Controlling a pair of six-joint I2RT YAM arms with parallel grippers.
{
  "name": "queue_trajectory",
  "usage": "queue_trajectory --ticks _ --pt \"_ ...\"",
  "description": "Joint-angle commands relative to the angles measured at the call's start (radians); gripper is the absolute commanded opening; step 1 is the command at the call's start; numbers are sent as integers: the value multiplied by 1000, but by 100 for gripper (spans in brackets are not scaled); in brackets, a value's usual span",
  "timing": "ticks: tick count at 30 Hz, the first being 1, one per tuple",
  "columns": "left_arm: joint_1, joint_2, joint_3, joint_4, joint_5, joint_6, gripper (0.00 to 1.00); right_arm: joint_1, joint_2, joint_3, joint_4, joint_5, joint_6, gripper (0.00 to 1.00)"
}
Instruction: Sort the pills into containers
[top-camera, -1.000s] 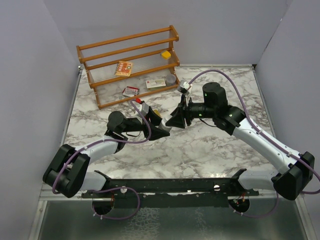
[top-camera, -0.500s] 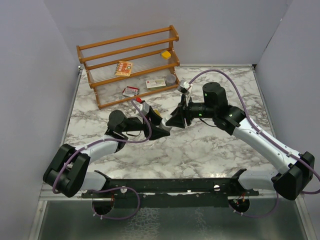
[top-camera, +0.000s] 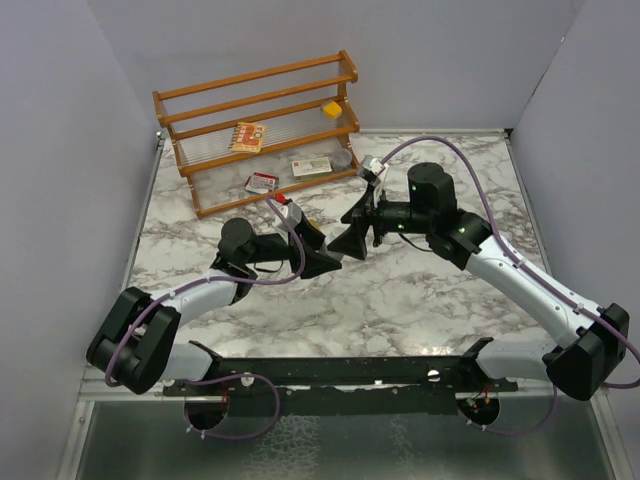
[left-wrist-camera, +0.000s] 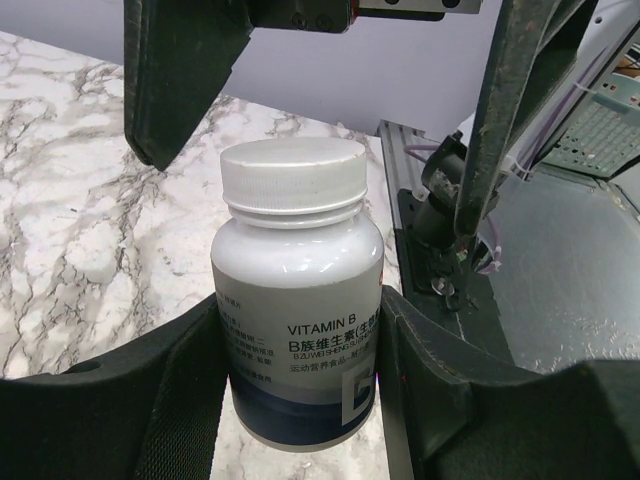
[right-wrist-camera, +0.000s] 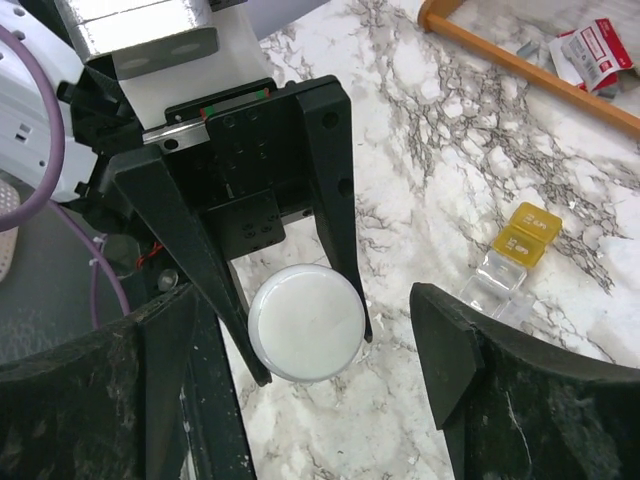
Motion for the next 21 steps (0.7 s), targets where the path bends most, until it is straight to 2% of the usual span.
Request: queue_trajectory --ticks 1,4,9,11,17,21 --pt "-6 -49 17 -44 -49 45 0 -2 -31 22 44 41 16 88" --pt "-6 -67 18 -85 -71 71 0 -2 -51 18 55 95 47 90" --pt "-6 -106 14 -150 -136 115 0 -2 -124 -7 72 358 154 91" --pt "-6 -128 14 -181 -188 138 0 -2 -138 -16 79 401 191 91" --pt "-6 -207 12 -277 -405 215 0 -2 -175 -108 224 410 321 87" --pt "-6 -241 8 -296 -445 233 0 1 -151 -152 296 407 376 80"
